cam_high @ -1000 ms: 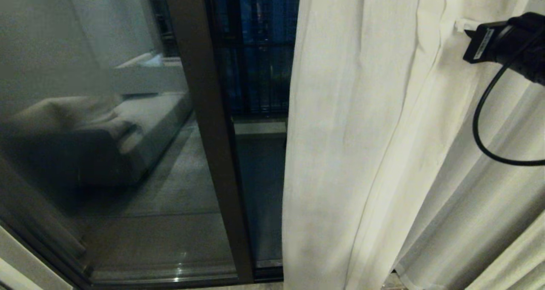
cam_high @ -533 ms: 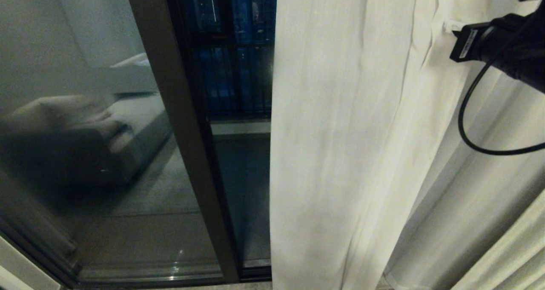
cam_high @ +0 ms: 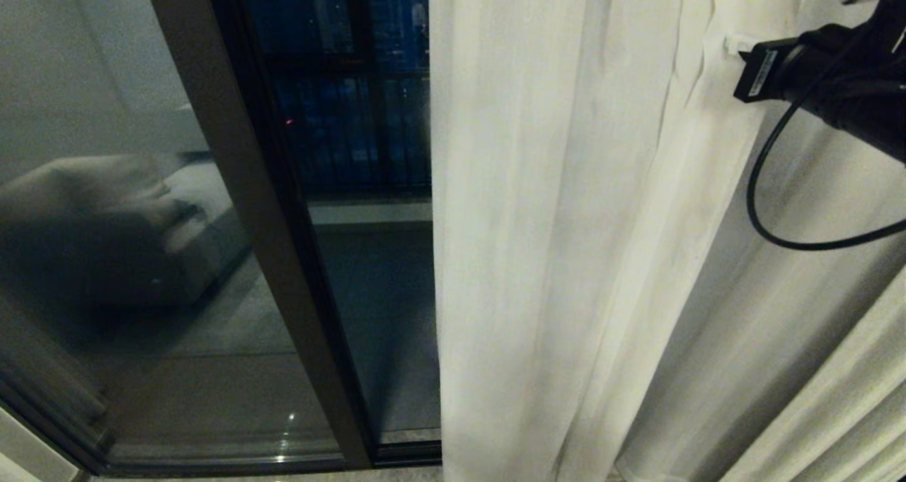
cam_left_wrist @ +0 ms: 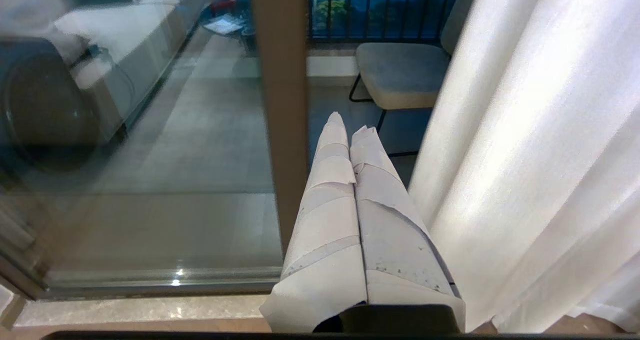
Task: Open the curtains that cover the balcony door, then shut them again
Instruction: Pull the inner curtains open on both sides
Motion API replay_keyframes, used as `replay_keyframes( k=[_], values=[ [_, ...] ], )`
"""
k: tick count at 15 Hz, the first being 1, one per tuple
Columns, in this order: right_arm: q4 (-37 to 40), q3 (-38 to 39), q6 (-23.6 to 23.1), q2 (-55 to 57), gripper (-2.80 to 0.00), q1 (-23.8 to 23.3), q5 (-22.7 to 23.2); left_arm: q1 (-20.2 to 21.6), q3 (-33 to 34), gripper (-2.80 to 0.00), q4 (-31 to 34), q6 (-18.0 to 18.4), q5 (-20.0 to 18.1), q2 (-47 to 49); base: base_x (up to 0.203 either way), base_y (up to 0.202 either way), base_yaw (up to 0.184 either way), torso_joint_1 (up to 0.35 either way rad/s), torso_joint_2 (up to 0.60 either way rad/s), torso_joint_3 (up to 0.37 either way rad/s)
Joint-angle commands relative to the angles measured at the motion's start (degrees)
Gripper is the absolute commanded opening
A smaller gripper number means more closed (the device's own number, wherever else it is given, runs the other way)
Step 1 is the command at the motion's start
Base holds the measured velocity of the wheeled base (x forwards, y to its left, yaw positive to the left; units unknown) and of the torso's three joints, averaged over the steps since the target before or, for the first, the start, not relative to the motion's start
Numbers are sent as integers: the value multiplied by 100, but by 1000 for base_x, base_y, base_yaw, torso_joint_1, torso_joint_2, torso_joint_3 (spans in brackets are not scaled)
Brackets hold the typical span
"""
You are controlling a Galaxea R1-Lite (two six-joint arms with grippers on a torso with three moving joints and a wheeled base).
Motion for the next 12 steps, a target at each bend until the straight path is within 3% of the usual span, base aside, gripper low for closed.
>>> replay_keyframes(
  k=[1,12],
  values=[
    [-10,8,-6,23,-280,-4,-1,6,0,-280,0,-5,8,-2,0,-174,11,2,-1,6],
    [-10,52,-6,-12,-280,-4,-1,6,0,-280,0,3,8,-2,0,-178,3,1,1,3]
  ],
)
